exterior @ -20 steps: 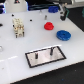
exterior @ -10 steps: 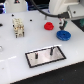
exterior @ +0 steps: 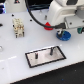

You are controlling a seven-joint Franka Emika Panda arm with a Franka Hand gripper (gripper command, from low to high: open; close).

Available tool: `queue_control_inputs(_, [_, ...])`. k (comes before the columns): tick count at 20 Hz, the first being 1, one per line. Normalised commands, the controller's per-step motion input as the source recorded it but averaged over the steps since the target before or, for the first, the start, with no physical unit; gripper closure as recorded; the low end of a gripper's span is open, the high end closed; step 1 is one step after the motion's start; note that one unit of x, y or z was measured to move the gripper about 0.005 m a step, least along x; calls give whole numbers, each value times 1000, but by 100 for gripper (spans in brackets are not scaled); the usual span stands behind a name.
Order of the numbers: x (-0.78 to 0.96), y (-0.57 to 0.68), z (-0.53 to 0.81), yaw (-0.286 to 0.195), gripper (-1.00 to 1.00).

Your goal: Insert the blue gear onto the right peg, followed by the red gear

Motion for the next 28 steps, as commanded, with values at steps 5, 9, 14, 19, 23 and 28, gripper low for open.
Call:
queue_control_inputs(5, [-209,-40,-99,0,-100])
queue_control_inputs(9, [-104,36,185,0,-100])
queue_control_inputs(14, [-190,-33,119,0,-100])
queue_control_inputs(19, [-471,-192,-62,0,-100])
queue_control_inputs(23, [-450,-231,-174,0,-100])
queue_control_inputs(28, [-222,-201,-34,0,-100])
